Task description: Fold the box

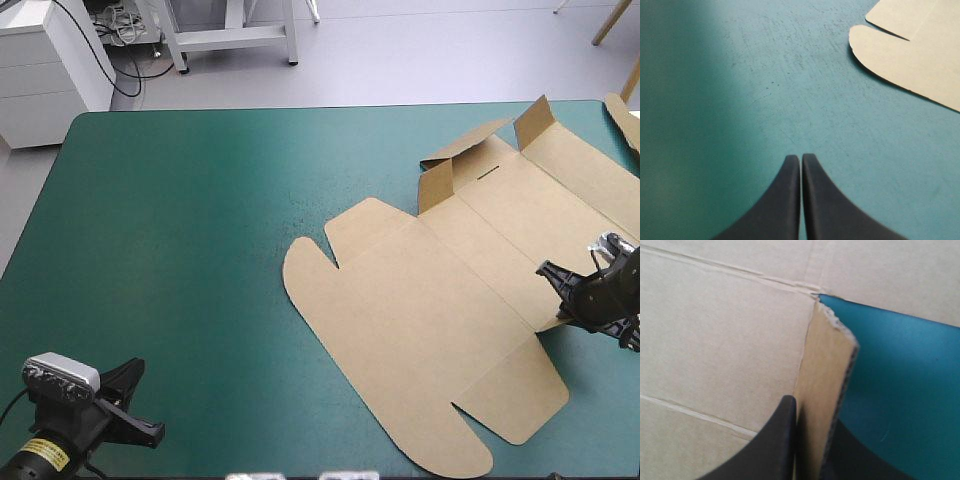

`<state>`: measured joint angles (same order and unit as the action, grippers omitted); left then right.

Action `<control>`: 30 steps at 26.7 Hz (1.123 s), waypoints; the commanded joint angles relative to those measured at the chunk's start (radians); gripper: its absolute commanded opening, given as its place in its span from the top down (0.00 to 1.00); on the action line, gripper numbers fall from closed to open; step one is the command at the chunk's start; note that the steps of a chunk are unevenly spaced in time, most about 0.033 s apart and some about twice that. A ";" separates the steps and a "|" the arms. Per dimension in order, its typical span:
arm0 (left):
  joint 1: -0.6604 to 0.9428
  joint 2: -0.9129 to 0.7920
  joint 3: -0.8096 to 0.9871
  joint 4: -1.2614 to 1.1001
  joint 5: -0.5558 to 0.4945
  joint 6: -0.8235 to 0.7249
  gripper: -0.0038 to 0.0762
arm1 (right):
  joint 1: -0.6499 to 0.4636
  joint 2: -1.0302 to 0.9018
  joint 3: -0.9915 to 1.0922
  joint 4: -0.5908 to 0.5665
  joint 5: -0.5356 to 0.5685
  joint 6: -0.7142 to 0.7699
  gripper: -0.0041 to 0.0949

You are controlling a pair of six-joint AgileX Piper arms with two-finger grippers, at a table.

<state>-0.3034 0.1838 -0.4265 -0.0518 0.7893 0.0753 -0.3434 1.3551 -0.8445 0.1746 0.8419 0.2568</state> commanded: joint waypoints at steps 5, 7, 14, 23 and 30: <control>0.000 0.016 -0.032 -0.005 -0.071 -0.007 0.96 | 0.000 -0.024 -0.072 -0.013 0.009 -0.089 0.97; 0.000 0.016 -0.032 -0.005 -0.071 -0.007 0.96 | 0.000 -0.016 -0.121 -0.016 0.012 -0.147 0.97; 0.000 0.016 -0.032 -0.005 -0.071 -0.007 0.96 | 0.020 0.149 -0.323 -0.052 0.178 -0.308 0.97; 0.000 0.016 -0.032 -0.005 -0.071 -0.007 0.96 | 0.192 0.362 -0.571 -0.183 0.279 -0.398 0.97; 0.000 0.016 -0.032 -0.015 -0.071 -0.007 0.96 | 0.310 0.541 -0.824 -0.175 0.328 -0.501 0.97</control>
<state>-0.3034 0.1838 -0.4265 -0.0518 0.7893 0.0753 -0.0773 1.8941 -1.5577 0.0000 1.1674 -0.1721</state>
